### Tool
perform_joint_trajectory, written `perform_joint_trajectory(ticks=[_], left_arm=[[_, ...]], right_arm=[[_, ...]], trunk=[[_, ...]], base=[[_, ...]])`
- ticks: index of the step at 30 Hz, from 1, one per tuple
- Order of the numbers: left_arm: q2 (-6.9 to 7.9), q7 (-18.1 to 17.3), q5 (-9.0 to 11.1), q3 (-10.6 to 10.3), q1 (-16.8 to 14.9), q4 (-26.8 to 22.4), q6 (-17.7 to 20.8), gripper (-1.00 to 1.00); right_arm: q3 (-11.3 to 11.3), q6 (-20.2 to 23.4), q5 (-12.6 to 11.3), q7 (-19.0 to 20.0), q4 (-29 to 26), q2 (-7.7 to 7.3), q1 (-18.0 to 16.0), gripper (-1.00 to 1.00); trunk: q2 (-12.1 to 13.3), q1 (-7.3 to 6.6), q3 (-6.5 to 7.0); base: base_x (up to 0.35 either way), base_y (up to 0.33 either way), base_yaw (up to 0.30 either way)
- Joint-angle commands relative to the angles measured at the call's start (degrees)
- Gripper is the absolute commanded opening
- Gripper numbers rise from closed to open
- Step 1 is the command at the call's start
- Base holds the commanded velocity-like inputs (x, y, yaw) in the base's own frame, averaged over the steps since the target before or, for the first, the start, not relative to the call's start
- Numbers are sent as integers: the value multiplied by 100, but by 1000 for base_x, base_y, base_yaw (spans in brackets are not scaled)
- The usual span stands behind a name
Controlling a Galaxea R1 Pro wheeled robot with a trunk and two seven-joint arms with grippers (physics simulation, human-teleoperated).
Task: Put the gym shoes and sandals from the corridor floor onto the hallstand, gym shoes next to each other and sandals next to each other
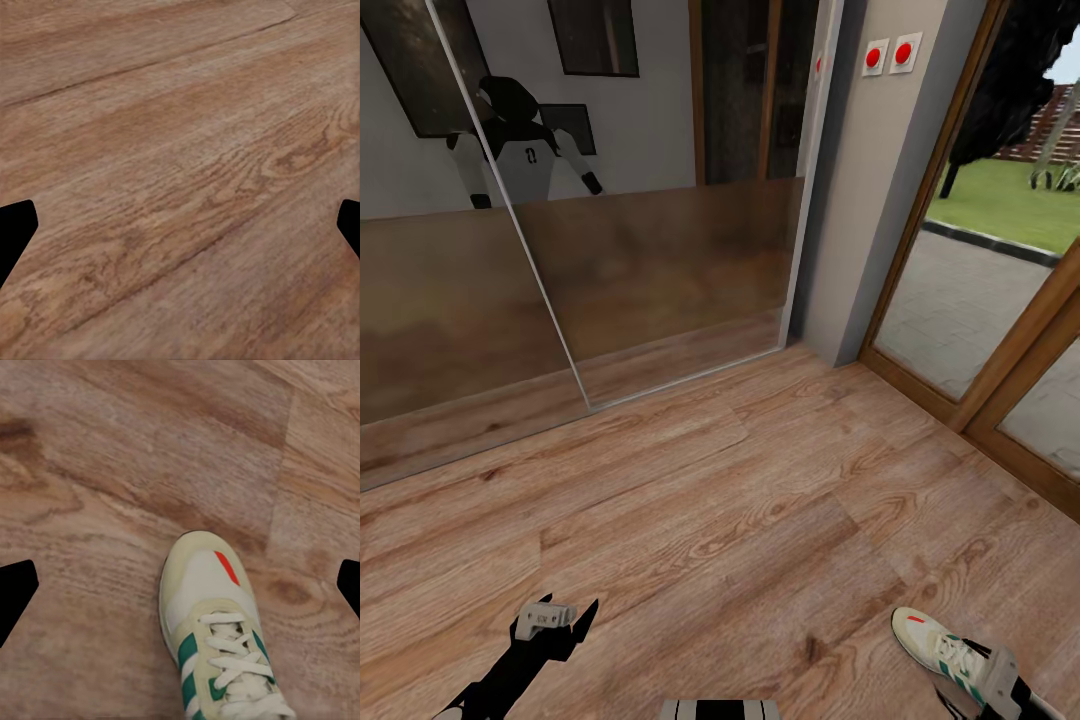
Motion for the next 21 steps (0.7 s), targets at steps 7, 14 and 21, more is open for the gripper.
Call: perform_joint_trajectory(ticks=[7,14,21], left_arm=[[-3,0,0,2,0,4,0,100],[-4,0,0,1,0,5,0,100],[-3,0,0,3,0,11,0,100]], right_arm=[[-22,-102,-39,314,77,-55,2,100],[-41,-149,-99,490,112,-149,3,100],[-47,-165,-180,551,123,-184,3,100]], trunk=[[0,0,0],[0,0,0],[0,0,0]], base=[[0,0,0],[0,0,0],[0,-72,0]])
